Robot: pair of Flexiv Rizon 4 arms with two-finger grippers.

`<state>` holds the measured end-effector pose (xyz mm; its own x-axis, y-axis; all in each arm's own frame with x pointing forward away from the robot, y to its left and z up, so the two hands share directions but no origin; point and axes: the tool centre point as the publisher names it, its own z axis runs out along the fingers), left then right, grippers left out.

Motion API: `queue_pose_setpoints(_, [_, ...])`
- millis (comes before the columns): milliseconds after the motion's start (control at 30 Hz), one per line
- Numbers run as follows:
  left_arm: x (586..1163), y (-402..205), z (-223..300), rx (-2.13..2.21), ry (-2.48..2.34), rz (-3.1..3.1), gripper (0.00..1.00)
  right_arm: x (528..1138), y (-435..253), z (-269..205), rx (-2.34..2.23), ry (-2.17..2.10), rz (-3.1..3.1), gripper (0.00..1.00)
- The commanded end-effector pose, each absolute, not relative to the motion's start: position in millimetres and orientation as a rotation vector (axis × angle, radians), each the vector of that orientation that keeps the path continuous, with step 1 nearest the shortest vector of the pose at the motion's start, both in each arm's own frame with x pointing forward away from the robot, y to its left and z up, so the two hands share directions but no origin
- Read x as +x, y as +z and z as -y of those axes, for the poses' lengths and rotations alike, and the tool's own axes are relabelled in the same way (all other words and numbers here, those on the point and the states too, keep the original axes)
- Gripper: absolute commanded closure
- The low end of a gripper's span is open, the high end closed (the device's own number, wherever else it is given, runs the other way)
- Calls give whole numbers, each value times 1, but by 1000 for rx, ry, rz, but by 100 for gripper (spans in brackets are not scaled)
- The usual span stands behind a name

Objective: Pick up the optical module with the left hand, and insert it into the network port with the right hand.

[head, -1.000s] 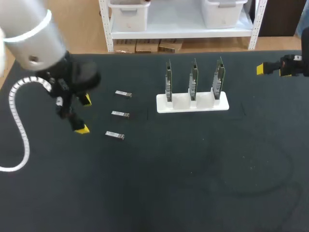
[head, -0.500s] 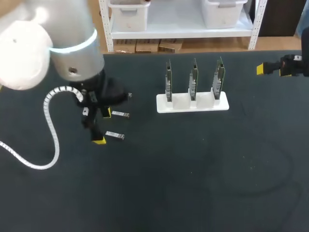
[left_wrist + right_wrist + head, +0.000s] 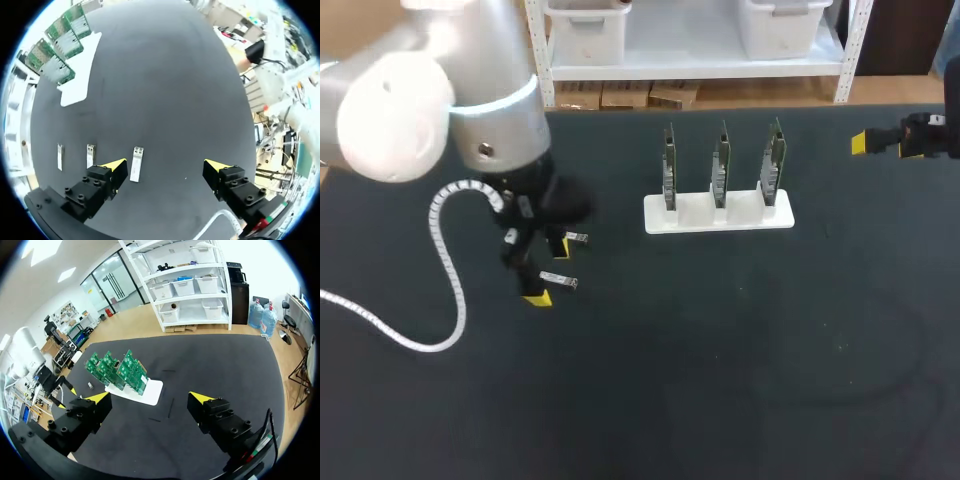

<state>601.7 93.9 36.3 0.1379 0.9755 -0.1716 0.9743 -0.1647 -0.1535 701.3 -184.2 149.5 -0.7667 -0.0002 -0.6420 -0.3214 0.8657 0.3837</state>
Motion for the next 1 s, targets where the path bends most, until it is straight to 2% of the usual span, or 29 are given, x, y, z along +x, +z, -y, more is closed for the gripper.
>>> queue_pose_setpoints(33, [610, 34, -101, -2366, 403, 2013, 0, 700, 150, 184, -229, 632, -2376, 0])
queue_pose_setpoints(467, [600, 39, -95, -2438, 85, 2053, 0, 700, 150, 184, -229, 632, -2376, 0])
queue_pose_setpoints(1000, [600, 39, -95, -2438, 85, 2053, 0, 700, 150, 184, -229, 632, -2376, 0])
